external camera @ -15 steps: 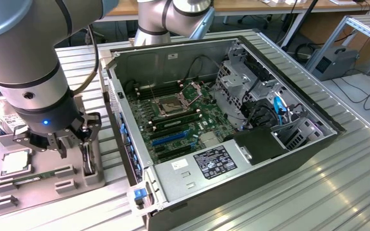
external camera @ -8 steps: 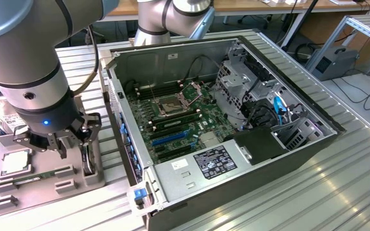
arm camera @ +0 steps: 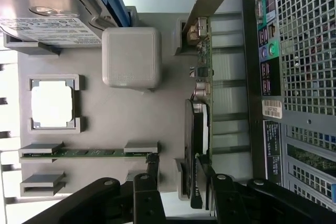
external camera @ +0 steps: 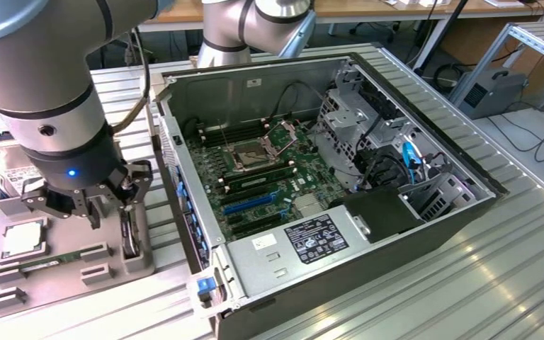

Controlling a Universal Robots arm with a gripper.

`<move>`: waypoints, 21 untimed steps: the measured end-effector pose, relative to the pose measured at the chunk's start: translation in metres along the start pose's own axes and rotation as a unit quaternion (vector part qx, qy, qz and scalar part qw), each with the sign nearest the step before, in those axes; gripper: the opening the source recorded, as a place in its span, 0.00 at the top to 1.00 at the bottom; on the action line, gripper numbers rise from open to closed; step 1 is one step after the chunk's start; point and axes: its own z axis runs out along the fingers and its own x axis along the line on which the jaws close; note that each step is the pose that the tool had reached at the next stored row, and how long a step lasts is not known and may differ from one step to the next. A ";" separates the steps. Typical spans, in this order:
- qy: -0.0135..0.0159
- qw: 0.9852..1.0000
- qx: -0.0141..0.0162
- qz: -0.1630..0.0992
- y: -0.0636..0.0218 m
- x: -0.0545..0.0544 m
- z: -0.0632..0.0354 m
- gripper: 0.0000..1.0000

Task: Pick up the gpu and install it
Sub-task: 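Pick up the gpu and move the gpu toward the slot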

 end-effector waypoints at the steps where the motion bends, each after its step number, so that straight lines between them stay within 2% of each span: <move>1: 0.002 1.000 0.000 0.000 0.0006 -0.003 0.0001 0.58; 4: 0.006 1.000 0.001 0.000 0.0051 -0.013 0.0006 0.58; 9: 0.006 1.000 0.002 0.000 0.0185 -0.013 0.0014 0.58; 15: 0.009 1.000 0.002 0.000 0.0287 -0.015 0.0046 0.58; 21: 0.009 1.000 0.002 0.000 0.0371 -0.014 0.0104 0.58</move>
